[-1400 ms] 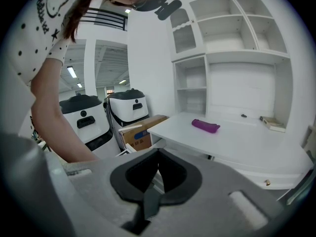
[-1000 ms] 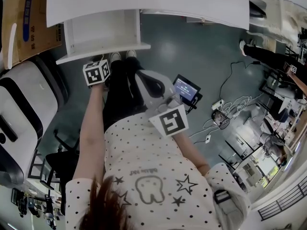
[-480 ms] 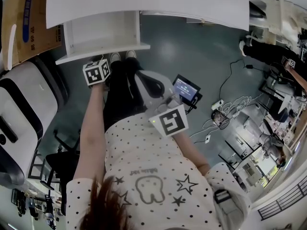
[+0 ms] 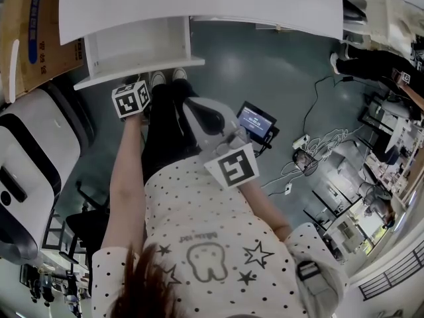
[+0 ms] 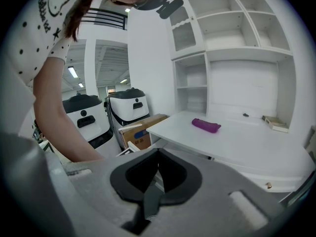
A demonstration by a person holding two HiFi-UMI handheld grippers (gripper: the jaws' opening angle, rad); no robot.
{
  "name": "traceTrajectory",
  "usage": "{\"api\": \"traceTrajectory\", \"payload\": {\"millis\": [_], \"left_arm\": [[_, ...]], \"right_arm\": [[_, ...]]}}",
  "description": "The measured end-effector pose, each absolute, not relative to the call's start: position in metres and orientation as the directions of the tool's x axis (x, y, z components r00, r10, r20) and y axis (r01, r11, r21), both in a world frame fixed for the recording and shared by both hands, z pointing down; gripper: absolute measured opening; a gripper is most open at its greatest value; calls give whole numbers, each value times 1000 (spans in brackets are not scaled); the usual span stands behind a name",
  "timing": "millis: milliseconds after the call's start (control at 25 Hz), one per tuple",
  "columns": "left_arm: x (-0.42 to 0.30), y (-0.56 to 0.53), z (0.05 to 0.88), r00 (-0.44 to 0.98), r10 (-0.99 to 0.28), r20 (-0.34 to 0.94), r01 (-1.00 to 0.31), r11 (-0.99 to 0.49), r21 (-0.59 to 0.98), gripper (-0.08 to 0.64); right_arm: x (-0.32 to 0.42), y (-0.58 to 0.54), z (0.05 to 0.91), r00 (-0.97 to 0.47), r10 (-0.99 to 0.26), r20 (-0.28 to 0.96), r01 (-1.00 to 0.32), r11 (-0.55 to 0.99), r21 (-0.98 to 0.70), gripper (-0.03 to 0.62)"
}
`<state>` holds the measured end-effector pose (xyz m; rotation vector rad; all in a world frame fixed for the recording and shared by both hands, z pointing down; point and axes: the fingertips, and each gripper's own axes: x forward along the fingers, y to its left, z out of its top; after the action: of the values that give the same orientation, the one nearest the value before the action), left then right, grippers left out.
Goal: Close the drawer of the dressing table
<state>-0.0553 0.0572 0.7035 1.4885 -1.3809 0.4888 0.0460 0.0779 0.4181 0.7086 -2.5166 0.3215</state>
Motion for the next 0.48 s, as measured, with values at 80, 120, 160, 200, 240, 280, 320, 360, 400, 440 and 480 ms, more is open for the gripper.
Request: {"api": "traceTrajectory", "payload": {"millis": [80, 120, 160, 200, 240, 280, 320, 360, 400, 440, 480], "left_arm": [[-56, 55, 704, 264, -503, 823, -908, 159, 388, 84], [-56, 54, 704, 263, -504, 823, -908, 159, 388, 84], [-56, 53, 704, 263, -505, 822, -908, 159, 387, 84], [-56, 53, 704, 262, -506, 822, -908, 159, 387, 84], [-56, 52, 704, 261, -506, 822, -908, 160, 387, 84], [-57, 51, 704, 261, -507, 822, -908, 160, 387, 84], [-57, 51, 704, 260, -508, 821, -908, 161, 387, 84], [-57, 50, 703, 260, -508, 821, -908, 161, 387, 84], [-57, 50, 703, 260, -508, 821, -908, 162, 387, 84], [-57, 50, 703, 260, -508, 821, -908, 162, 387, 84], [-57, 50, 703, 258, -510, 820, -908, 162, 387, 84]], "right_arm": [[45, 78, 419, -742, -411, 529, -530, 843, -88, -5], [44, 78, 420, -743, -406, 532, -526, 846, -88, -5], [44, 78, 420, -743, -402, 535, -522, 848, -88, -5], [44, 78, 421, -743, -400, 537, -521, 849, -89, -5], [44, 78, 421, -743, -401, 535, -523, 848, -90, -5], [44, 77, 420, -744, -404, 532, -526, 846, -92, -5], [44, 76, 420, -744, -407, 530, -528, 844, -93, -5], [44, 75, 419, -744, -407, 530, -528, 844, -93, -5], [44, 75, 419, -744, -405, 532, -527, 845, -93, -5], [43, 75, 419, -744, -405, 532, -527, 845, -94, -5], [43, 74, 419, -744, -406, 531, -527, 844, -94, -5]]}}
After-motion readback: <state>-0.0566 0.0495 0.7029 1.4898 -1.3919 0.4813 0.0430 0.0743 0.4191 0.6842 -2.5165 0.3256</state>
